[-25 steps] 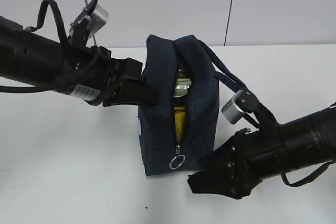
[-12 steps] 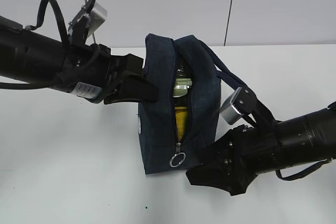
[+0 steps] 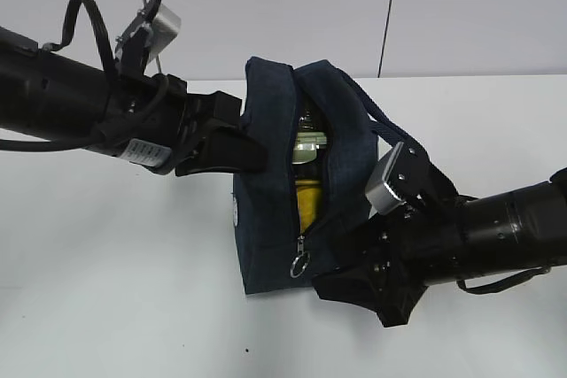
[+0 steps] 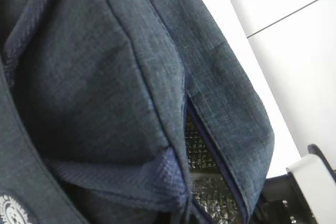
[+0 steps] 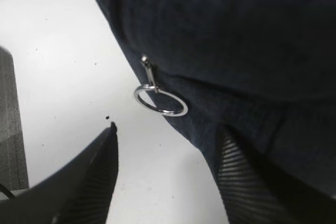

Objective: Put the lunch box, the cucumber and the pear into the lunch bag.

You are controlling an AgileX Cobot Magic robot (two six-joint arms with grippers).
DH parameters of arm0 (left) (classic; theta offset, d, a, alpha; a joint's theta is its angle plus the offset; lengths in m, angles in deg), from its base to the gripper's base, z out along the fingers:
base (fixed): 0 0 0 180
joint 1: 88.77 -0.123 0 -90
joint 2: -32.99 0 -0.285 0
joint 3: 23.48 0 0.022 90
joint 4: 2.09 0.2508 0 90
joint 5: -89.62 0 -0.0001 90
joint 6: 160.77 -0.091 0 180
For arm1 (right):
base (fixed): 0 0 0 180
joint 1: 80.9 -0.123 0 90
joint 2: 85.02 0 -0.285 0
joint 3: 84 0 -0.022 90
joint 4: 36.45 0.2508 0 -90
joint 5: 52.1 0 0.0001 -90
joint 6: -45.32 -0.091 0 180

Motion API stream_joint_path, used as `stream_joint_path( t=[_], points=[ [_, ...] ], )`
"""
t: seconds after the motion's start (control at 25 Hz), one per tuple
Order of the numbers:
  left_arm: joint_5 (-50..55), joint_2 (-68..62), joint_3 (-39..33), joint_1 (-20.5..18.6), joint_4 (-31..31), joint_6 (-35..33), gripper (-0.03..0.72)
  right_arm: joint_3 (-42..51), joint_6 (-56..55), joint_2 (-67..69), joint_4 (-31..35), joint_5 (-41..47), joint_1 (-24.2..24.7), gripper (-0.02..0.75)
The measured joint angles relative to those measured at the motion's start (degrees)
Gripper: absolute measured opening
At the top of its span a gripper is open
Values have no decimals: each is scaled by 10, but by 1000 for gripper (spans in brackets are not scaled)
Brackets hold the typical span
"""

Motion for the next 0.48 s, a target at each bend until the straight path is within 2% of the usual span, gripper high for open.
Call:
stream_joint_path(
  t=[0.48],
  points=[
    [1, 0, 0, 0, 0, 0, -15, 0, 13, 0, 8, 34, -2, 459]
  ],
)
